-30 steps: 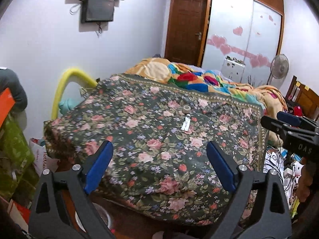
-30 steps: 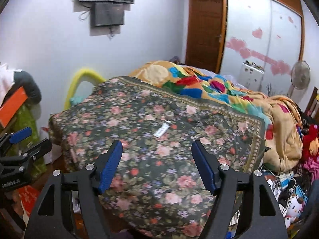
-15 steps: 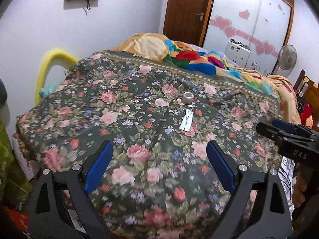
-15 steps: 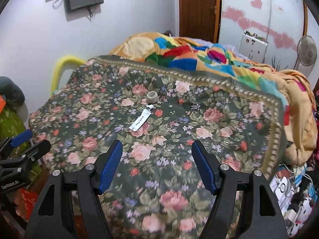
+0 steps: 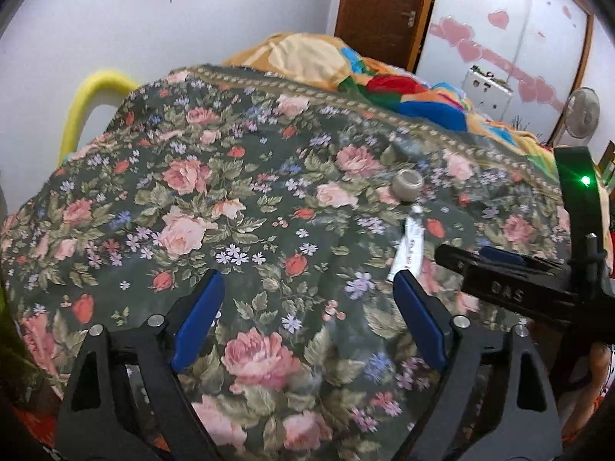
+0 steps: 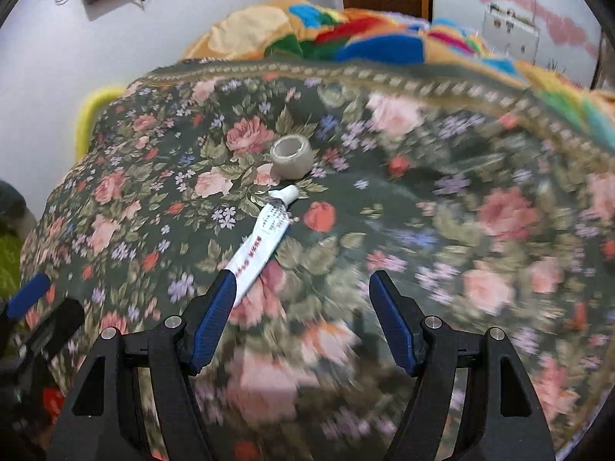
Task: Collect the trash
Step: 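Grasp the white ointment tube with the right gripper while the left gripper grasps the clear tape roll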
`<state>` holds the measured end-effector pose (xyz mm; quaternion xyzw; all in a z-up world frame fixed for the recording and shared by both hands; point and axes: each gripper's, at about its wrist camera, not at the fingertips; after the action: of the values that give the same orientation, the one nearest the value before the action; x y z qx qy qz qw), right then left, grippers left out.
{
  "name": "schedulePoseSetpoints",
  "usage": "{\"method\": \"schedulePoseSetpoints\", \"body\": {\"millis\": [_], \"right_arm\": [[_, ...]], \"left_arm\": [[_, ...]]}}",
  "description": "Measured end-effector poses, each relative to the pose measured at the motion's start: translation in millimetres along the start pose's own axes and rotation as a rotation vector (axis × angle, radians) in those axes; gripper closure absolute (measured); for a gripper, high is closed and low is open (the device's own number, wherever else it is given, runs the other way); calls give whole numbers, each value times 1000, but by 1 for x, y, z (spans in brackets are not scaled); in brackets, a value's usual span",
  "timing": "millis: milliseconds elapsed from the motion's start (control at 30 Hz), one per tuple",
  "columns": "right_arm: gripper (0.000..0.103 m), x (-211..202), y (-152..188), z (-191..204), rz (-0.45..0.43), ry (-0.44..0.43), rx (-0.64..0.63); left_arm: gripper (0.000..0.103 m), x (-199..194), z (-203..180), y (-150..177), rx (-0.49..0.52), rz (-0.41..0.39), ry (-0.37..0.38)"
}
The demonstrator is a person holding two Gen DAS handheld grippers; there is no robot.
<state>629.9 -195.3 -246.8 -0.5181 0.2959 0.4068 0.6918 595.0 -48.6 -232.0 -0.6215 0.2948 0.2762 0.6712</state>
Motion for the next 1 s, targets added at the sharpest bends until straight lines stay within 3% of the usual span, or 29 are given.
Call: {"method": "schedulePoseSetpoints", "body": {"millis": [100, 267, 367, 400, 533, 667, 1000], "right_arm": [[35, 23, -7, 6, 8, 0, 5], [48, 41, -9, 25, -29, 61, -69], [64, 45, -6, 35, -48, 75, -132], [74, 43, -3, 39, -48, 74, -152], [75, 39, 0, 38, -42, 68, -152], [80, 25, -7, 7, -36, 30, -43], [80, -18, -20, -81, -140, 70, 58]], "left_arm": [[17, 14, 8, 0, -16, 21, -5], [17, 26, 19, -2, -9, 42, -8], [17, 32, 20, -5, 0, 52, -8], [17, 32, 19, -6, 1, 51, -2], [17, 31, 9, -17, -4, 14, 28], [17, 41, -11, -36, 14, 18, 84], [17, 103, -72, -92, 124, 32, 148]]}}
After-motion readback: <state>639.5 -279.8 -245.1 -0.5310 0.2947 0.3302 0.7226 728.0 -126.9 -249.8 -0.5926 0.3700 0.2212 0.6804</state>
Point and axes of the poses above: each gripper's, at about its wrist camera, not at the fingertips, and x roughly the way its jaws point, z to its left, y to its underside, and after that the axes turned 15 degrees about x, right-handed
